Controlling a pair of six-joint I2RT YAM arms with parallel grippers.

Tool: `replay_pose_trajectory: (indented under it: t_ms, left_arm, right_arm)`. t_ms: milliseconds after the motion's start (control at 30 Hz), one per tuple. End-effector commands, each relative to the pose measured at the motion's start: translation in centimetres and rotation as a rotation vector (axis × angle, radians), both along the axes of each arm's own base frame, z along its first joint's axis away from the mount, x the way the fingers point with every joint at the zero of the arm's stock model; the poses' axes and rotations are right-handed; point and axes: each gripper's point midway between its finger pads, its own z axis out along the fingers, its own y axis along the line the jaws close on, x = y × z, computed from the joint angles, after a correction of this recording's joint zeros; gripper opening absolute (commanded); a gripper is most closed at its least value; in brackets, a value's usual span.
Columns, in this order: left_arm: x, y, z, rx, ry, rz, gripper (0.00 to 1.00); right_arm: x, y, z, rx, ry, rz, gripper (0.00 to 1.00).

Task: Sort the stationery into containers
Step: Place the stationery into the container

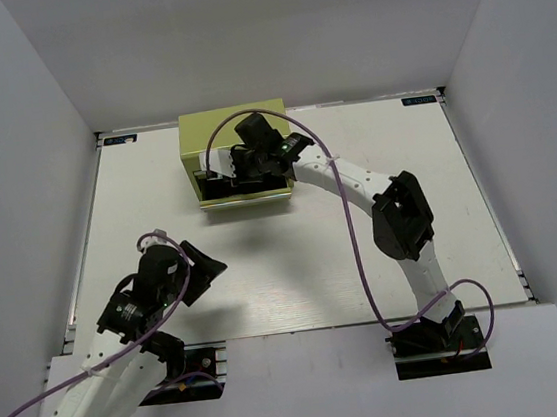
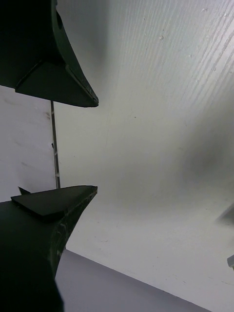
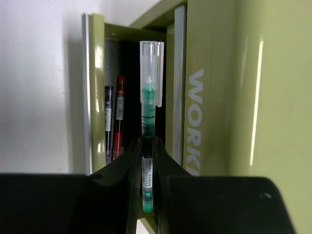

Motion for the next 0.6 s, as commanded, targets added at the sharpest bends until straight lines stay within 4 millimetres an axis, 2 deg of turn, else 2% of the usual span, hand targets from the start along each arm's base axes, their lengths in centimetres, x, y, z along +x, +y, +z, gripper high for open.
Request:
replay_pose_trajectory:
  t_ms: [0, 100, 133, 200, 233, 300, 333, 400, 433, 467, 500, 533, 567]
  left_arm:
    - [0.1, 0.1, -0.3, 0.024, 0.007, -0.009, 0.75]
    - [0.3, 0.0, 0.1, 0.021, 0.0, -0.009, 0.75]
    - [0.3, 0.0, 0.1, 0.027, -0.003, -0.015, 0.75]
    - [0.5, -0.1, 0.0, 0.027, -0.001, -0.015, 0.75]
    - [0.6, 0.0, 0.0, 0.033, -0.004, -0.009, 0.76]
    - [0.7, 0.0, 0.2, 0.033, -0.004, -0.009, 0.76]
    - [0.7, 0.0, 0.2, 0.033, -0.004, -0.009, 0.76]
    - [0.7, 0.0, 0.0, 0.037, 0.004, -0.009, 0.76]
    - [0.8, 0.1, 0.0, 0.037, 0.004, 0.0, 0.76]
    - [1.0, 0.0, 0.2, 0.033, -0.004, 0.001, 0.76]
    - [1.0, 0.0, 0.2, 0.033, -0.004, 0.001, 0.76]
    - [1.2, 0.0, 0.3, 0.028, -0.014, 0.001, 0.76]
    - [1.1, 0.0, 0.0, 0.032, -0.006, 0.001, 0.76]
  right_arm:
    - [1.8, -0.1, -0.5, -0.002, -0.049, -0.061, 0.16]
    - [2.1, -0.2, -1.3, -0.014, -0.049, -0.076, 0.26]
    - [2.4, -0.4, -1.5, -0.019, -0.056, -0.097, 0.34]
    - [2.8, -0.4, -1.3, -0.011, -0.061, -0.116, 0.43]
    - [2.6, -0.5, -1.1, -0.006, -0.052, -0.124, 0.51]
    - [1.9, -0.5, -0.6, 0.004, -0.025, -0.109, 0.6]
    - [1.4, -0.7, 0.2, 0.014, -0.019, -0.099, 0.62]
    - [0.6, -1.0, 0.1, 0.018, 0.01, -0.084, 0.62]
    - [0.1, -0.9, 0.8, 0.034, 0.013, -0.072, 0.57]
    - [-1.3, -0.9, 1.0, 0.044, 0.07, -0.023, 0.4]
    - [-1.8, -1.0, 1.2, 0.048, 0.09, -0.004, 0.25]
    - [-4.2, -1.0, 0.9, 0.047, 0.177, 0.079, 0.06]
    - [-5.2, -1.2, 1.1, 0.043, 0.205, 0.113, 0.0]
